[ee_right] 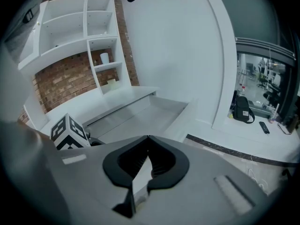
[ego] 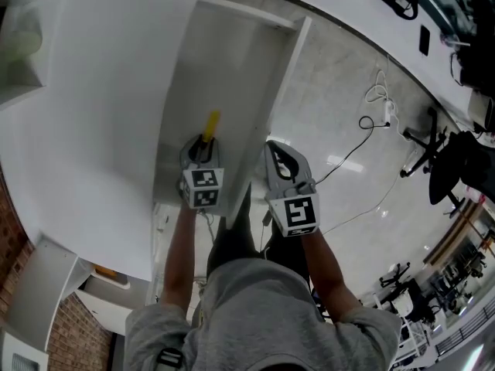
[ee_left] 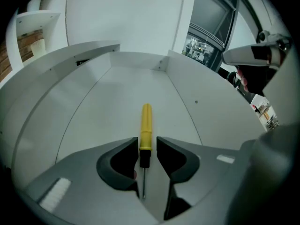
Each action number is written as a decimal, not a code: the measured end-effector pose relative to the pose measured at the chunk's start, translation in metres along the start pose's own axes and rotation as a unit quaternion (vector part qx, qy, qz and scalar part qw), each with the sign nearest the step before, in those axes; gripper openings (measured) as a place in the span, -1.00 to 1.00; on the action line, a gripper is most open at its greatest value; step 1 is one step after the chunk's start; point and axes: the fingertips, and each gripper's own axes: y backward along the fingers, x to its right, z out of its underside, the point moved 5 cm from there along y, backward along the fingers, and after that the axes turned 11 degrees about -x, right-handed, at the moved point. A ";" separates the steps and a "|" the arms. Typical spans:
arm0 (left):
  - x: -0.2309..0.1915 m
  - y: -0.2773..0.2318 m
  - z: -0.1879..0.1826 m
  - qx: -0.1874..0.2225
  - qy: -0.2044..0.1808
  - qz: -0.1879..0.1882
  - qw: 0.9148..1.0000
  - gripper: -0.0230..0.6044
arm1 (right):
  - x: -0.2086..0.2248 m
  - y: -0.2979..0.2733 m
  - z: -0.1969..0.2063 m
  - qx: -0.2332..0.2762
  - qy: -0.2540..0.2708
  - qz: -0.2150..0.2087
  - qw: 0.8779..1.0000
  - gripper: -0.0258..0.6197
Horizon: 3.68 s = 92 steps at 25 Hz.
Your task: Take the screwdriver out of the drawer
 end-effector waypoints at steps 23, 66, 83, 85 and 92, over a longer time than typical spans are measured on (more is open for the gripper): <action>0.003 0.036 -0.023 0.040 -0.002 -0.008 0.999 -0.65 | -0.006 0.028 -0.010 0.013 0.011 0.017 1.000 -0.91; 0.008 0.335 -0.065 0.299 0.054 -0.076 0.950 -0.65 | -0.116 0.155 -0.117 0.144 0.141 -0.012 0.979 -0.91; -0.062 0.352 -0.028 0.309 0.146 -0.175 0.923 -0.65 | -0.182 0.100 -0.164 0.138 0.231 -0.125 0.955 -0.91; -0.074 0.351 -0.024 0.311 0.170 -0.188 0.916 -0.65 | -0.191 0.088 -0.170 0.128 0.245 -0.143 0.950 -0.91; -0.110 0.334 -0.009 0.282 0.259 -0.208 0.900 -0.65 | -0.221 0.040 -0.185 0.096 0.286 -0.199 0.932 -0.91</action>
